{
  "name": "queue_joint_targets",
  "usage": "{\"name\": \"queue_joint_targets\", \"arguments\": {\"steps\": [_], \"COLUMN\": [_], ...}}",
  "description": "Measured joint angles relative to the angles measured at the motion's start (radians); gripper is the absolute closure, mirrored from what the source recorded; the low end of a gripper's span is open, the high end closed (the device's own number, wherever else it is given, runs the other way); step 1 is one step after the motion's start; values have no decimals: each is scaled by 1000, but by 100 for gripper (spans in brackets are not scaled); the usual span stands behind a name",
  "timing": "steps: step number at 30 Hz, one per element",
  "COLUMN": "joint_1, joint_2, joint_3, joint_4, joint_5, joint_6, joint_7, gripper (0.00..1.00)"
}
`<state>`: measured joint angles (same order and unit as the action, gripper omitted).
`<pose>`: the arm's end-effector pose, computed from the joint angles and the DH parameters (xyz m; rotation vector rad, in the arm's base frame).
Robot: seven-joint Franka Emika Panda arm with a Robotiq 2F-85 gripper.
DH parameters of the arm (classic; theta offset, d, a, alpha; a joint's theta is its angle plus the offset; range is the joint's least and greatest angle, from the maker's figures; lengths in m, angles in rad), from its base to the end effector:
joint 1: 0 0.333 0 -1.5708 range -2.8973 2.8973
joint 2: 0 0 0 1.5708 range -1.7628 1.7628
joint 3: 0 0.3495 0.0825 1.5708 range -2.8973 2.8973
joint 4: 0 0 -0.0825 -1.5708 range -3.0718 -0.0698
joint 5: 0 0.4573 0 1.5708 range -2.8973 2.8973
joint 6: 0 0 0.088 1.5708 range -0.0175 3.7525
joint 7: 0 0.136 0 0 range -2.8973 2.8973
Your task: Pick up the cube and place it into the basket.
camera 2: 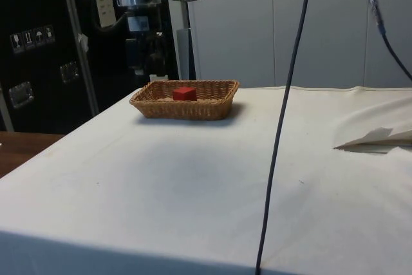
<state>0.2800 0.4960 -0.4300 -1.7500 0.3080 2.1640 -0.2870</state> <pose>0.7257 -0.0694 0.2650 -3.0853 -0.0046 0.0218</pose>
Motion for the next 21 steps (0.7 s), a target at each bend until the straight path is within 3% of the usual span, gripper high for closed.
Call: {"name": "queue_joint_targets", "arguments": {"steps": [6, 21], "joint_1": [0, -1], "joint_2": [-13, -14], "joint_3": [19, 23], "joint_4": [-10, -13], "joint_5": [-7, -10], "joint_6": [0, 0], "joint_7": [0, -1], "gripper": [0, 0]}}
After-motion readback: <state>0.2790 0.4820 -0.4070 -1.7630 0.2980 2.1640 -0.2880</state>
